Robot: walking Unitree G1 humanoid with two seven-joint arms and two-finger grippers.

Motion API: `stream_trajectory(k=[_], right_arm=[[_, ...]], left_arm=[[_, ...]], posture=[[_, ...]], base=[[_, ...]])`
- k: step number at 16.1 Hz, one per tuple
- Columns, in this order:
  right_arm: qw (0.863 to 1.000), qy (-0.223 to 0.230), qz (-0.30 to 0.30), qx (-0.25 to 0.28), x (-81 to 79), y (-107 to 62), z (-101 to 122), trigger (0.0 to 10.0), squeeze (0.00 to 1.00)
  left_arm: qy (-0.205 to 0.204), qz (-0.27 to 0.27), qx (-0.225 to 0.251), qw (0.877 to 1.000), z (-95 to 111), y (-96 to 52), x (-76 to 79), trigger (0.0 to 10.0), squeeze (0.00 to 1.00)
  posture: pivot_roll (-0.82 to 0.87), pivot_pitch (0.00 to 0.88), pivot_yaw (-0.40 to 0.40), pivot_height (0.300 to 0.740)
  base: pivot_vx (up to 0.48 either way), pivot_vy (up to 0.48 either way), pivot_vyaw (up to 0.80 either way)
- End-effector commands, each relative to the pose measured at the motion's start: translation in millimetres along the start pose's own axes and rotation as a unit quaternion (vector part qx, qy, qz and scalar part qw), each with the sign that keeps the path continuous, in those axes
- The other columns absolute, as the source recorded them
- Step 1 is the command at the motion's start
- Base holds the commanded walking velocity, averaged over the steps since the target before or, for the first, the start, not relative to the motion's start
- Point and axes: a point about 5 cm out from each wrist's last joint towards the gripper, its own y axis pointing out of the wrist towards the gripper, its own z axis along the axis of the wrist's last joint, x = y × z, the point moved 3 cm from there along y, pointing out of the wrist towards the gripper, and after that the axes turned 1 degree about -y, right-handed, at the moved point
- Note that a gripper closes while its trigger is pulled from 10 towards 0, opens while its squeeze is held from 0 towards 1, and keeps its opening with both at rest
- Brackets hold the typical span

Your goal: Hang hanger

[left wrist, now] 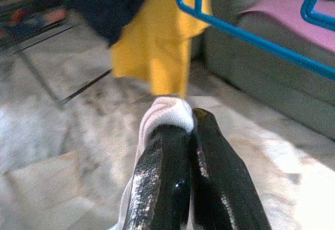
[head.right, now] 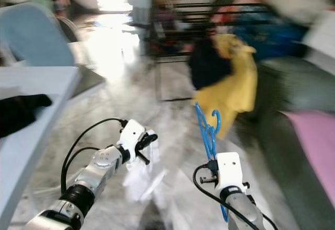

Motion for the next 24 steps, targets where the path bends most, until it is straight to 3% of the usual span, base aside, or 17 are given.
stream_trajectory(k=[1, 6, 14, 19, 24], right_arm=[[1.0, -0.001, 0.001, 0.011, -0.1, 0.4, 6.2, 10.0, 0.0], [1.0, 0.0, 0.002, 0.009, -1.5, 1.2, 6.1, 10.0, 0.0], [1.0, -0.002, 0.003, 0.009, -3.7, 2.5, 6.8, 10.0, 0.0], [1.0, -0.003, 0.006, 0.007, -4.9, 2.9, 6.1, 10.0, 0.0], [1.0, -0.007, 0.008, 0.004, -5.9, 4.6, 6.4, 10.0, 0.0]], left_arm=[[0.007, 0.002, 0.021, 1.0, 9.5, -0.7, -5.5, 10.0, 0.0], [0.002, -0.031, 0.026, 0.999, 10.5, -1.7, 0.1, 10.0, 0.0], [0.0, -0.036, 0.028, 0.999, 11.6, -1.2, 1.4, 10.0, 0.0], [-0.016, -0.033, 0.027, 0.999, 11.1, -0.8, 0.5, 10.0, 0.0], [-0.026, -0.029, 0.027, 0.999, 12.0, -0.2, -1.8, 10.0, 0.0]], posture=[[-0.02, 0.0, -0.05, 0.74], [-0.02, 0.0, -0.049, 0.74], [-0.03, 0.0, -0.045, 0.74], [-0.03, 0.0, -0.043, 0.74], [-0.03, 0.0, -0.045, 0.74]], base=[[0.0, 0.0, 0.0], [0.0, -0.06, 0.0], [0.0, -0.346, 0.0], [0.0, 0.0, 0.0], [0.0, 0.0, -0.68]])
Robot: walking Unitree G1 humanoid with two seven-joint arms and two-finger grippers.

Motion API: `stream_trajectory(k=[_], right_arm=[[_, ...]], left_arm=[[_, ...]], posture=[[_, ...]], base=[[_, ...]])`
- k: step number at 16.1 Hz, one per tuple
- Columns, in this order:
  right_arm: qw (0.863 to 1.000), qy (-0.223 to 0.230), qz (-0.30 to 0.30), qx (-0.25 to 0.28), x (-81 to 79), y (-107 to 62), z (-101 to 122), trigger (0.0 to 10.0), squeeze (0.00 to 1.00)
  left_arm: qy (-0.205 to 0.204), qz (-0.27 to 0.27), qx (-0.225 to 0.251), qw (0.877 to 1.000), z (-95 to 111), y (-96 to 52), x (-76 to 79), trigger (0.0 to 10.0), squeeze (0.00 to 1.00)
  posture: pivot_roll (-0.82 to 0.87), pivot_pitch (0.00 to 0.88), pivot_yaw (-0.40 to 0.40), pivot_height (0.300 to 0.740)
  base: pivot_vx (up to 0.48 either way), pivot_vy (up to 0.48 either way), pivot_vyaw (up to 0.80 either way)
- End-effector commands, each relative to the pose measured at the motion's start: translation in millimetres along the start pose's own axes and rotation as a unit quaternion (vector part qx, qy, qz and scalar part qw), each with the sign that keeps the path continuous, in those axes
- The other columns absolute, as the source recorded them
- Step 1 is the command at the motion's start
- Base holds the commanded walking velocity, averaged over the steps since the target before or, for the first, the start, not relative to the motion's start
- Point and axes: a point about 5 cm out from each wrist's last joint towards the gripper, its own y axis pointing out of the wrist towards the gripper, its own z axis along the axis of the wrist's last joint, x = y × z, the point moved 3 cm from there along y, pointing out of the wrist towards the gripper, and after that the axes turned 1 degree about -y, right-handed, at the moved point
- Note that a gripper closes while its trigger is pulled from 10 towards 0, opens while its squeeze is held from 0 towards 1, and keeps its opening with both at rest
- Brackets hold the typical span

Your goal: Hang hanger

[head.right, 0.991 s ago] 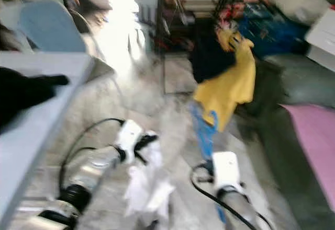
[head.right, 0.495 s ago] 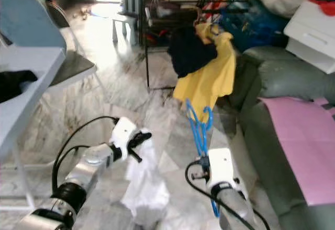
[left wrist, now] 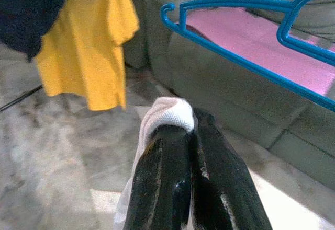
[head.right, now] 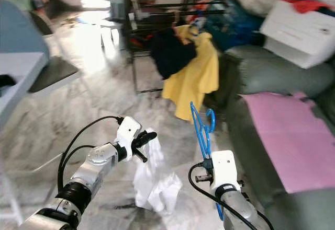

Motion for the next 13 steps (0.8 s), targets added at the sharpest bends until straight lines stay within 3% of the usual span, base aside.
stream_trajectory(k=[1, 11, 13], right_arm=[[1.0, -0.002, -0.003, 0.005, 1.4, 1.1, 4.1, 10.0, 0.0], [1.0, -0.004, -0.001, 0.008, -0.1, 1.8, 6.2, 10.0, 0.0], [1.0, -0.007, 0.005, 0.021, -0.2, -0.5, 10.2, 10.0, 0.0]], left_arm=[[0.006, -0.004, 0.015, 1.0, 12.4, 3.8, -1.4, 10.0, 0.0], [0.008, 0.005, 0.029, 1.0, 21.8, 4.4, -8.6, 10.0, 0.0], [0.076, 0.015, 0.049, 0.996, 40.9, 5.7, -17.0, 10.0, 0.0]], posture=[[-0.02, 0.0, -0.045, 0.74], [-0.03, 0.0, -0.038, 0.74], [-0.04, 0.0, -0.035, 0.74]], base=[[0.0, 0.0, -0.79], [0.0, 0.0, -0.79], [0.0, 0.0, -0.39]])
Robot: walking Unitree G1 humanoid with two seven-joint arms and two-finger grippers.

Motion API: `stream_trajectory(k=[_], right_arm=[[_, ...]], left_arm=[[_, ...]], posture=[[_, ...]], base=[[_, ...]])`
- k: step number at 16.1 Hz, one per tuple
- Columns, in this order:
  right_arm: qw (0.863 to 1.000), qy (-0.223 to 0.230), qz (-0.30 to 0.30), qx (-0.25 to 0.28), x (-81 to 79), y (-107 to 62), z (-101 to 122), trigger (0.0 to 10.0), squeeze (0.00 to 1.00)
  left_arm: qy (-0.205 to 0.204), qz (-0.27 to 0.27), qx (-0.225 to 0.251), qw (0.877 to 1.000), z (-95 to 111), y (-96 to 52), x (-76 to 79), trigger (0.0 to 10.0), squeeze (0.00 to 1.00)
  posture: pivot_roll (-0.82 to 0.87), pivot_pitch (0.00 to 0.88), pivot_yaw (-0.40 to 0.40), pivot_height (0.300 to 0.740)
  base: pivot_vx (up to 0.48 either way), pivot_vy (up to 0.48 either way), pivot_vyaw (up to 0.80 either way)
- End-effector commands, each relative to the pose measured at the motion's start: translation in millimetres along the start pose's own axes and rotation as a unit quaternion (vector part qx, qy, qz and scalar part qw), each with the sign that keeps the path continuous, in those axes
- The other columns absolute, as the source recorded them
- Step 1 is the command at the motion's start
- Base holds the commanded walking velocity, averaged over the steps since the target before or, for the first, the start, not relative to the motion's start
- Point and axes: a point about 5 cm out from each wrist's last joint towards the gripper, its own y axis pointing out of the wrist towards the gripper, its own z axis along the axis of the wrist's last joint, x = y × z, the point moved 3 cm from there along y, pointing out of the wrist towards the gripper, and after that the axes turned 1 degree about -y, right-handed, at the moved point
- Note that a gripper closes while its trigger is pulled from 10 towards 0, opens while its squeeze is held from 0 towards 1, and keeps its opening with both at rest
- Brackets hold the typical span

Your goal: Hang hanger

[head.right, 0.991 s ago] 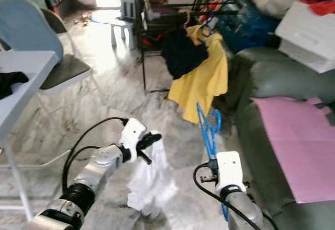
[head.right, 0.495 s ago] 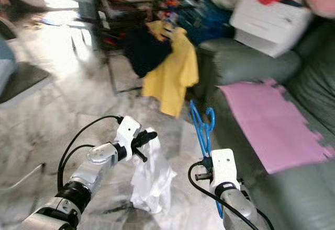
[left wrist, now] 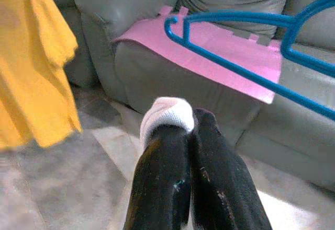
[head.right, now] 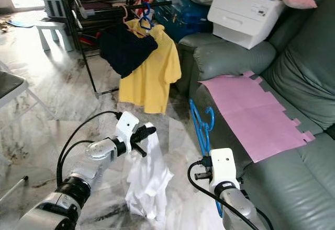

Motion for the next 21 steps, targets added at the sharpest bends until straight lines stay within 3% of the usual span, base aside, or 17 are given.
stream_trajectory(k=[1, 4, 5, 7, 9, 10, 11, 14, 18, 21], right_arm=[[1.0, -0.006, 0.002, 0.019, 2.4, -2.6, 10.0, 10.0, 0.0], [0.999, -0.013, -0.001, 0.041, 15.6, -8.6, 19.9, 10.0, 0.0], [0.999, -0.017, -0.012, 0.044, 22.4, -9.4, 22.1, 10.0, 0.0], [0.998, -0.037, -0.017, 0.051, 33.4, -12.3, 28.2, 10.0, 0.0], [0.996, -0.064, 0.001, 0.057, 35.3, -19.6, 32.9, 10.0, 0.0], [0.996, -0.068, 0.004, 0.057, 35.8, -21.8, 33.4, 10.0, 0.0], [0.995, -0.079, 0.013, 0.056, 37.5, -27.3, 33.8, 10.0, 0.0], [0.995, -0.083, 0.015, 0.052, 44.8, -31.7, 33.9, 10.0, 0.0], [0.988, -0.105, 0.092, 0.063, 41.5, -45.7, 42.3, 10.0, 0.0], [0.981, -0.099, 0.15, 0.068, 37.1, -59.0, 46.5, 10.0, 0.0]], left_arm=[[0.079, 0.009, 0.039, 0.996, 34.0, 5.0, -13.8, 10.0, 0.0], [0.216, 0.002, 0.057, 0.975, 68.8, 10.5, -23.4, 10.0, 0.0], [0.237, 0.027, 0.051, 0.97, 78.2, 13.3, -31.5, 10.0, 0.0], [0.291, -0.005, 0.062, 0.955, 102.7, 19.8, -27.9, 10.0, 0.0], [0.379, -0.072, 0.031, 0.922, 96.5, 20.4, -18.1, 10.0, 0.0], [0.399, -0.076, 0.018, 0.914, 92.8, 19.8, -19.5, 10.0, 0.0], [0.49, -0.074, -0.005, 0.869, 89.5, 16.9, -25.4, 10.0, 0.0], [0.57, -0.068, 0.0, 0.819, 99.5, 14.0, -32.4, 10.0, 0.0], [0.675, -0.053, 0.011, 0.736, 119.7, 11.1, -42.7, 10.0, 0.0], [0.713, -0.061, 0.018, 0.699, 122.1, 12.8, -39.8, 10.0, 0.0]], posture=[[-0.04, 0.0, -0.035, 0.74], [-0.03, 0.0, -0.035, 0.74], [-0.03, 0.0, -0.035, 0.74], [-0.04, 0.0, -0.025, 0.74], [-0.05, 0.0, -0.017, 0.74], [-0.05, 0.0, -0.013, 0.74], [-0.05, 0.0, -0.008, 0.74], [-0.05, 0.0, -0.009, 0.74], [-0.04, 0.0, -0.006, 0.74], [-0.05, 0.0, -0.004, 0.74]], base=[[0.0, 0.0, 0.0], [0.0, 0.0, 0.0], [0.0, 0.0, 0.0], [0.0, 0.0, 0.0], [0.0, 0.0, 0.0], [0.0, 0.0, 0.0], [0.0, 0.0, 0.0], [0.0, 0.0, 0.0], [0.0, 0.0, 0.0], [0.0, 0.0, 0.0]])
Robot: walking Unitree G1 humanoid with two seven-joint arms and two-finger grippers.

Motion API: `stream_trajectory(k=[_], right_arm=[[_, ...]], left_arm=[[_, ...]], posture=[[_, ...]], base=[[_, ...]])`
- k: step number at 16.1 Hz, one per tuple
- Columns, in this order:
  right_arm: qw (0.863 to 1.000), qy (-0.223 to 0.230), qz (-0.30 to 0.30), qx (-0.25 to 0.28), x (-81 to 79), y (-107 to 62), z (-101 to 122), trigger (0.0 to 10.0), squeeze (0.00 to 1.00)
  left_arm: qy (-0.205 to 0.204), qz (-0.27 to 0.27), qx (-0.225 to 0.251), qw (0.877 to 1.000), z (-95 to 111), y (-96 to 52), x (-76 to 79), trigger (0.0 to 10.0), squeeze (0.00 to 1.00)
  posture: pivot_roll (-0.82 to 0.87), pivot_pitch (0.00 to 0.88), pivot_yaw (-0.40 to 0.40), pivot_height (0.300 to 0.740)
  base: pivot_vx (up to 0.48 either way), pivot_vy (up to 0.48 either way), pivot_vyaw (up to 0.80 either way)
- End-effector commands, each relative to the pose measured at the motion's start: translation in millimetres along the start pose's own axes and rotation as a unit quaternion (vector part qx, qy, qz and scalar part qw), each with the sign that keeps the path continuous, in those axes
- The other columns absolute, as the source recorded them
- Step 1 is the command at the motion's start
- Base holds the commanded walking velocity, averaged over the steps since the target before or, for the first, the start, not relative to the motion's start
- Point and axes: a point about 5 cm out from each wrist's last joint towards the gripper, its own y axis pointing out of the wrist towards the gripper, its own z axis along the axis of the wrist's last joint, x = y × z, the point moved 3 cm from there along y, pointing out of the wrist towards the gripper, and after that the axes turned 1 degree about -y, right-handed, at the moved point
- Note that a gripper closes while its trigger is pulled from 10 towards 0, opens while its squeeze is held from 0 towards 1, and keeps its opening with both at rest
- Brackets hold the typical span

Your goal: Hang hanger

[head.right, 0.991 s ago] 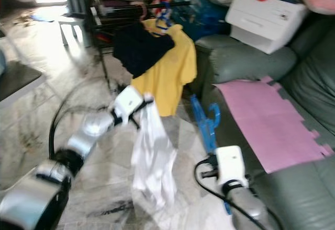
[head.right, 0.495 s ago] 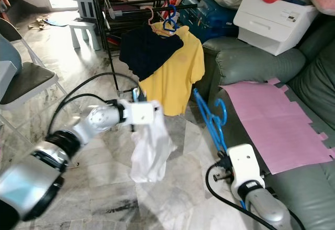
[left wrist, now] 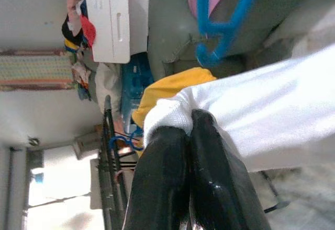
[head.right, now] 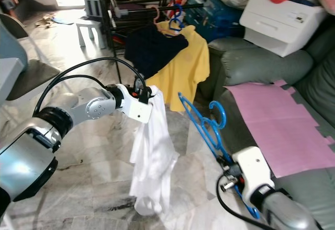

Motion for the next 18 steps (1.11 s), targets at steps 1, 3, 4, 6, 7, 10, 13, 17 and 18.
stream_trajectory(k=[1, 3, 4, 6, 7, 10, 13, 17, 18], right_arm=[[1.0, -0.005, 0.014, 0.013, -0.7, -4.5, 9.0, 10.0, 0.0], [0.999, -0.011, 0.032, 0.006, 1.2, -17.3, 9.4, 10.0, 0.0], [0.999, -0.003, 0.053, 0.006, -2.5, -22.9, 9.9, 10.0, 0.0], [0.996, 0.01, 0.085, 0.007, -11.2, -28.3, 11.6, 10.0, 0.0], [0.992, 0.028, 0.125, 0.009, -23.5, -32.4, 12.8, 10.0, 0.0], [0.977, 0.05, 0.209, -0.011, -51.7, -40.1, 6.7, 10.0, 0.0], [0.974, 0.056, 0.216, -0.03, -57.4, -37.0, -2.9, 10.0, 0.0], [0.994, 0.028, 0.101, -0.035, -33.3, -13.9, -13.2, 10.0, 0.0], [0.999, 0.033, 0.027, -0.018, -19.1, -4.1, -11.7, 10.0, 0.0]], left_arm=[[0.022, 0.011, 0.005, 1.0, -0.3, -0.5, -13.7, 10.0, 0.0], [0.043, -0.002, 0.001, 0.999, -1.0, 0.5, -10.8, 10.0, 0.0], [0.049, 0.0, -0.007, 0.999, -3.4, 0.2, -11.3, 10.0, 0.0], [0.051, 0.006, -0.014, 0.999, -5.8, -0.3, -13.0, 10.0, 0.0], [0.057, 0.014, -0.023, 0.998, -8.3, -0.6, -13.9, 10.0, 0.0], [0.043, 0.033, -0.034, 0.998, -10.7, -0.6, -18.2, 10.0, 0.0], [0.006, 0.06, -0.03, 0.998, -8.3, 0.7, -27.4, 10.0, 0.0], [-0.24, 0.124, -0.064, 0.961, -18.9, 2.6, -41.8, 10.0, 0.0], [-0.384, 0.148, -0.084, 0.908, -27.5, 2.9, -31.8, 10.0, 0.0]], posture=[[-0.05, 0.0, -0.004, 0.74], [-0.05, 0.0, -0.003, 0.74], [-0.05, 0.0, -0.003, 0.74], [-0.06, 0.0, -0.003, 0.74], [-0.06, 0.0, -0.005, 0.74], [-0.05, 0.0, -0.007, 0.74], [-0.05, 0.0, -0.007, 0.74], [-0.05, 0.0, 0.005, 0.74], [-0.06, 0.0, 0.014, 0.74]], base=[[0.0, 0.0, 0.0], [0.0, 0.0, 0.0], [0.0, 0.0, 0.0], [0.0, 0.0, 0.0], [0.0, 0.0, 0.0], [0.0, 0.0, 0.0], [0.0, 0.0, 0.0], [0.0, 0.0, 0.0], [0.0, 0.0, 0.0]])
